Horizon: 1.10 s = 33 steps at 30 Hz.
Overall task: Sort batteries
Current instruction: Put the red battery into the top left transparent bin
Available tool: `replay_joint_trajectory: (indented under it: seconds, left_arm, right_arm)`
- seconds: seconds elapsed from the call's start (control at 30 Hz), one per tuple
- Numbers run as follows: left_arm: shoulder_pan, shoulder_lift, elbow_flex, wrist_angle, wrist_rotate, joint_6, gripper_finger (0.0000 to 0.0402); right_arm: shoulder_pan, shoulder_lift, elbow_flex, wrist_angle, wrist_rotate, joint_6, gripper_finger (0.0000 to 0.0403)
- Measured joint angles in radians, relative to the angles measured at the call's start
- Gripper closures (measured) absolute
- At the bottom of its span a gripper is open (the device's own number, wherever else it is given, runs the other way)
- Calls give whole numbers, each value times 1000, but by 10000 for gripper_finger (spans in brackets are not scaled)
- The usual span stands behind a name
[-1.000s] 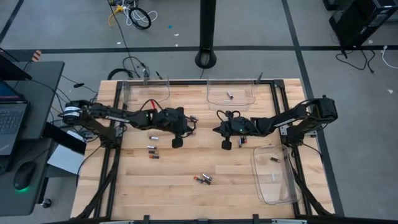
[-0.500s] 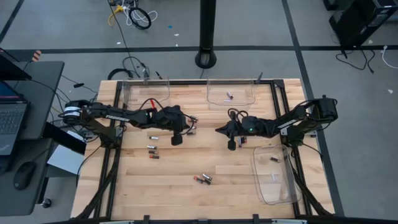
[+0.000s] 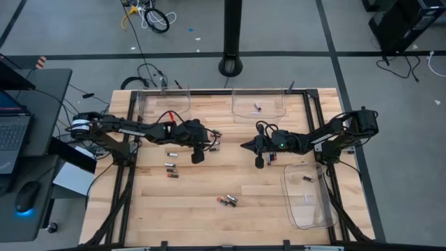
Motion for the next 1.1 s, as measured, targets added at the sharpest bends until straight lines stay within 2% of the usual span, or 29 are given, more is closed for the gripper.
replay_joint_trajectory:
  seconds: [0.13, 0.27, 0.53, 0.9, 1.1]
  left_arm:
    - [0, 11, 0, 3, -44, -31, 296]
    - [0, 60, 0, 19, -107, -29, 295]
    - [33, 161, 0, 167, -109, 63, 295]
    - [84, 167, 0, 147, -64, 94, 293]
    - [96, 167, 0, 133, -61, 93, 254]
  right_arm:
    - [0, 0, 0, 5, 9, 3, 395]
    - [0, 0, 0, 4, 11, 18, 394]
    - [0, 0, 0, 4, 13, 18, 394]
    - [0, 0, 0, 4, 16, 16, 394]
    - [0, 0, 0, 4, 16, 17, 394]
